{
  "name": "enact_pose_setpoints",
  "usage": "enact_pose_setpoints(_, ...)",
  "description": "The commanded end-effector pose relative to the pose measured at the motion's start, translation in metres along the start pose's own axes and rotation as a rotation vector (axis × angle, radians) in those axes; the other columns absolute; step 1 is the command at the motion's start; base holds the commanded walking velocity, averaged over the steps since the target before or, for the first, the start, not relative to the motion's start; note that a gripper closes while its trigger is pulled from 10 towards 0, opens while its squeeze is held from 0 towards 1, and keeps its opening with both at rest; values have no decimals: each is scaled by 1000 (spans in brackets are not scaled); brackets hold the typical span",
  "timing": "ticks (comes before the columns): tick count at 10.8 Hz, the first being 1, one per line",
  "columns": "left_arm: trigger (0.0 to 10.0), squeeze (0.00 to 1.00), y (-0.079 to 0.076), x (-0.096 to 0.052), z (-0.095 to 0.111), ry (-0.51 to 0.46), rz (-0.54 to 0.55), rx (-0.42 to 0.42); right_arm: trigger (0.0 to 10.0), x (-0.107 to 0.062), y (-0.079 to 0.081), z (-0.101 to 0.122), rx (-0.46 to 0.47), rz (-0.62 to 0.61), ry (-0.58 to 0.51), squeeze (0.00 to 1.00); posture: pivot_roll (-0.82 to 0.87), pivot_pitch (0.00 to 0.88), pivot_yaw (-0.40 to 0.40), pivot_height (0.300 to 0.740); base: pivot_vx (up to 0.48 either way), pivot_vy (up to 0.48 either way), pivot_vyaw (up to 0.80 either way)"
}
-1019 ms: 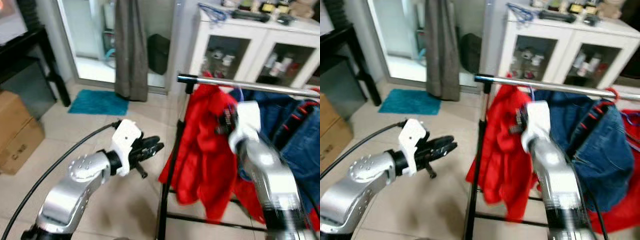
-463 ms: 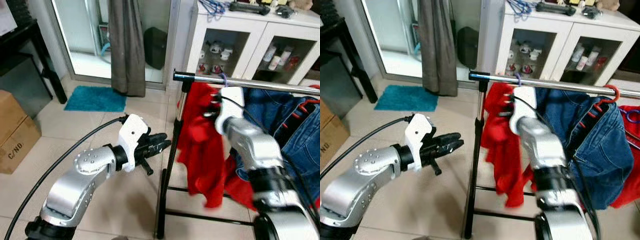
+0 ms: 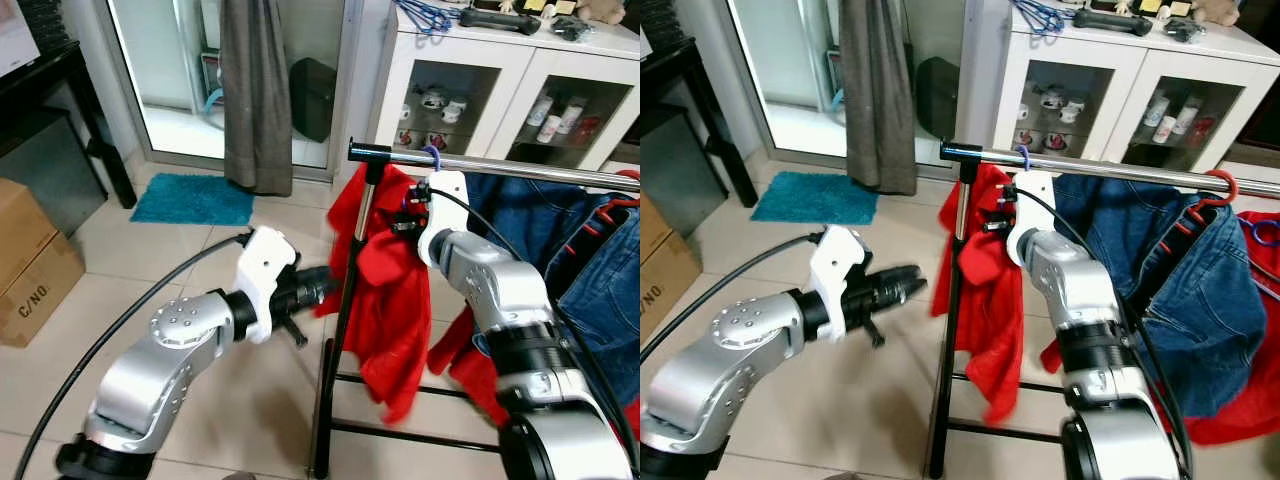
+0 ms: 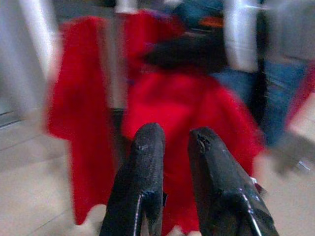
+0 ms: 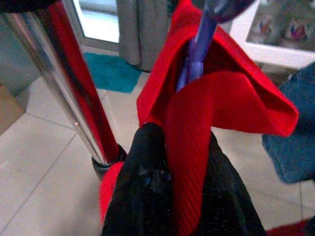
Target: Hang hanger
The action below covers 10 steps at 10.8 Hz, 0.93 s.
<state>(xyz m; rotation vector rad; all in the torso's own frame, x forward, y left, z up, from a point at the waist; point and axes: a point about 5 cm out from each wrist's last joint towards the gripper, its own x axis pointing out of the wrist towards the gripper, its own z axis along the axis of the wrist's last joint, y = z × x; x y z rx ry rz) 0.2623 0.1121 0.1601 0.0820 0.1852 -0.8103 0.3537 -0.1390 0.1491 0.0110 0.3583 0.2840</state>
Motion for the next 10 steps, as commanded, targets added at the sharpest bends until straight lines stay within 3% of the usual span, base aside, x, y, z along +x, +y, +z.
enact_pose_setpoints(1, 10000, 0, 11, -2, 2, -7, 85, 13, 10000, -5, -1, 8, -26, 13, -42, 1000, 104, 0, -48, 740, 0, 0, 0)
enact_pose_setpoints(2, 10000, 0, 22, -4, 4, -35, 189, -12, 10000, -20, -4, 14, -56, 47, -96, 1000, 98, 0, -40, 740, 0, 0, 0)
enact_pose_setpoints(3, 10000, 0, 25, -5, 4, -37, 221, -29, 10000, -26, -5, 16, -69, 59, -118, 1000, 97, 0, -37, 740, 0, 0, 0)
enact_pose_setpoints(4, 10000, 0, 21, -7, 2, -40, 202, -49, 10000, -58, -13, 19, -59, 114, -133, 1000, 88, 0, -19, 740, 0, 0, 0)
enact_pose_setpoints(6, 10000, 0, 20, -9, 0, -72, 261, -23, 10000, -92, -15, 22, -108, 170, -175, 1000, 77, 0, -13, 740, 0, 0, 0)
enact_pose_setpoints(7, 10000, 0, 12, -8, 1, -92, 261, 0, 10000, -111, -16, 21, -147, 177, -242, 0, 78, 0, -29, 740, 0, 0, 0)
enact_pose_setpoints(8, 10000, 0, 12, -8, 0, -102, 309, -30, 10000, -126, -17, 10, -102, 102, -282, 0, 77, 0, -36, 740, 0, -424, 0)
enact_pose_setpoints(10, 10000, 0, 16, -12, -4, -93, 383, -25, 10000, -124, -16, -25, -49, -79, -253, 0, 79, 0, -45, 740, 0, -480, 0)
